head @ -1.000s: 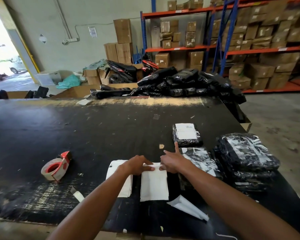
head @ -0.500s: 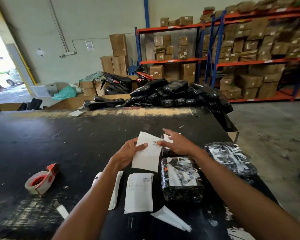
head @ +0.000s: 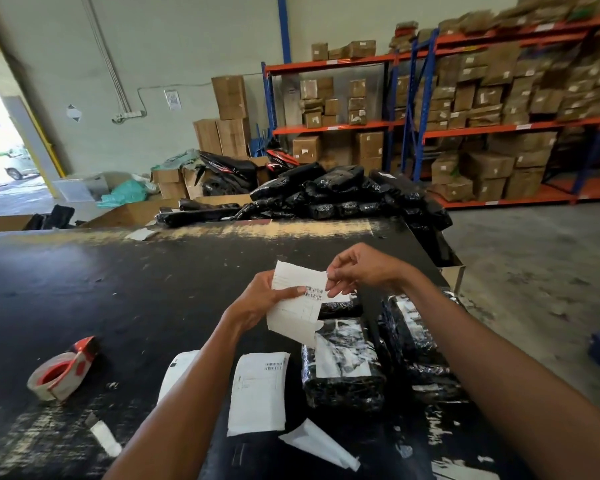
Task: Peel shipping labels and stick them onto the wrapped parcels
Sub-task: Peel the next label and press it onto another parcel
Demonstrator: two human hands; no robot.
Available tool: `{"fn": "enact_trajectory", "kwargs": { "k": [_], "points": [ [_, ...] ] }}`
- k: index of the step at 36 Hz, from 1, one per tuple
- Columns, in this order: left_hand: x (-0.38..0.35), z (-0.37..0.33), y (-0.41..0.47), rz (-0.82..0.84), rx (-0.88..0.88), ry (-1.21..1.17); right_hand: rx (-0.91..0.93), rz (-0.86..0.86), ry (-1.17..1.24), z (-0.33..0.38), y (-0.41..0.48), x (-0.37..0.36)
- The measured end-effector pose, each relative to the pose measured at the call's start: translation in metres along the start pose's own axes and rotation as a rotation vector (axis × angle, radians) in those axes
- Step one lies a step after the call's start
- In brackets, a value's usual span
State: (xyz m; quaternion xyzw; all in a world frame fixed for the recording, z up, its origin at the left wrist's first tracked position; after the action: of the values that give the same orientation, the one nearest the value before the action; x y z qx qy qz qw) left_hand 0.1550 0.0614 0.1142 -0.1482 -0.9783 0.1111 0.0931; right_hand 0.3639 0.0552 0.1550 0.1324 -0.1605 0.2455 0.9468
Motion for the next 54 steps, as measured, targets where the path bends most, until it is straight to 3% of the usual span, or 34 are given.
{"fn": "enact_trajectory", "kwargs": {
  "k": [26,28,32,33,37,39,49,54],
  "points": [
    [0.006,0.004,-0.008,-0.029,0.011,0.001,0.023,0.086,0.001,0.011,0.003,-0.01],
    [0.007,0.003,-0.004,-0.095,-0.013,0.029,0.042,0.073,0.019,0.012,0.005,-0.011],
    [0.006,0.0,-0.002,-0.417,-0.178,0.193,0.082,0.036,0.061,0.009,0.01,-0.012],
    [0.002,-0.002,-0.003,-0.433,-0.206,0.218,0.086,0.032,0.068,0.008,0.012,-0.013],
    [-0.026,-0.011,-0.003,-0.074,-0.172,0.123,0.09,0.038,0.075,0.005,0.016,-0.019],
    [-0.034,-0.015,-0.003,0.023,-0.134,0.072,0.091,0.03,0.078,0.004,0.017,-0.021],
    [-0.036,-0.012,0.003,0.107,-0.091,-0.035,0.077,-0.021,0.057,-0.002,0.014,-0.013],
    [-0.033,-0.007,0.005,0.09,-0.072,-0.032,0.079,-0.256,0.045,-0.009,0.009,0.005]
  ]
}}
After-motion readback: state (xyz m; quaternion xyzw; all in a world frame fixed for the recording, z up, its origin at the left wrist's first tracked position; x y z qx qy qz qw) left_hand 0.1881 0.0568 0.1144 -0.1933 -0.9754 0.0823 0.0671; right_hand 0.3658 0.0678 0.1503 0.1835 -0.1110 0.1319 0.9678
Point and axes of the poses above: each hand's wrist, its own y-axis towards the middle knuckle, its own x-axis out of the back of the hand, z = x × y, the point moved 5 cm from there along y, towards the middle knuckle, and after that the axes turned 14 degrees about x, right-handed, at the moved point
